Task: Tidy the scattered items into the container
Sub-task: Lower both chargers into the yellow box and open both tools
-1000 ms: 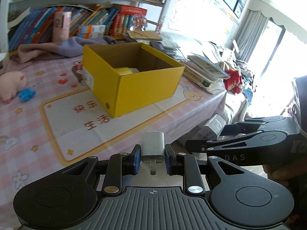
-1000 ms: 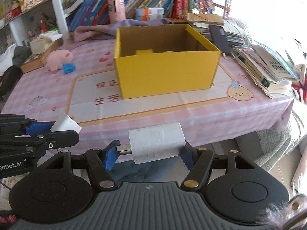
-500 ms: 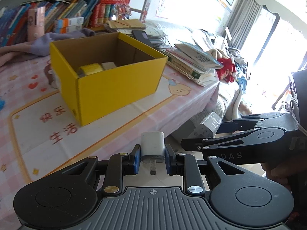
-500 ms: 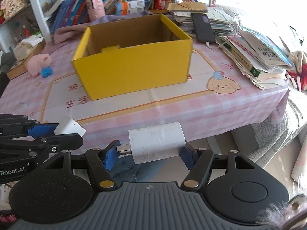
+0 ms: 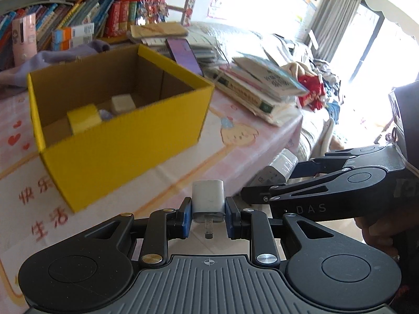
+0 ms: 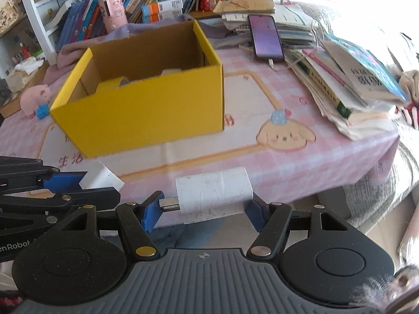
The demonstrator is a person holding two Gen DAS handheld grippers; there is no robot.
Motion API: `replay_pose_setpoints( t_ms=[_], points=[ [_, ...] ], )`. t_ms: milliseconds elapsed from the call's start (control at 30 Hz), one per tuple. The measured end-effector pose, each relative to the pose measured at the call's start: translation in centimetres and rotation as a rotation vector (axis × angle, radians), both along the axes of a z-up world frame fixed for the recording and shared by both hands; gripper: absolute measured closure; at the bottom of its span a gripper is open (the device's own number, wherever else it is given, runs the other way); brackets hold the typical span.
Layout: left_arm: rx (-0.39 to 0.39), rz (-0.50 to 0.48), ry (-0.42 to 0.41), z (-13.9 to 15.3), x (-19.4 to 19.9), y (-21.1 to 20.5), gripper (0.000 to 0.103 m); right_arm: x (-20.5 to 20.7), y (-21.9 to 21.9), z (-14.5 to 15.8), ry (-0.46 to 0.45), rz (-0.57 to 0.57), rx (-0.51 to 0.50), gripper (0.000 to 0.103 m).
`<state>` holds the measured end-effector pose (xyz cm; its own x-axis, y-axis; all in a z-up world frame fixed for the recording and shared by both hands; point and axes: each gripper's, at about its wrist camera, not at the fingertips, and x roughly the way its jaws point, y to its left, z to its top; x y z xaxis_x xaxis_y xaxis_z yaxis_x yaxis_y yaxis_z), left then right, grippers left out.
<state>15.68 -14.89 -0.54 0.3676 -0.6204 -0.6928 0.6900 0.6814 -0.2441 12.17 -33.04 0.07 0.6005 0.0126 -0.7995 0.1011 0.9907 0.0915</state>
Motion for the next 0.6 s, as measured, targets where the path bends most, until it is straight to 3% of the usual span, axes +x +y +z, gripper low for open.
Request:
replay_pose_setpoints(
  t_ms=[367,600],
  points=[
    [-0.011,0.172,-0.163,4.0,4.1,-0.8,0.079,6.0,-2.0,4.4,-0.179,0.159,-0.009,0.038],
    [0.013,0.27,-0.212,5.9,8.5,-0.4,0.079,10.8,-1.4,6.5,-0.276,0.3,-0.025,0.038]
  ],
)
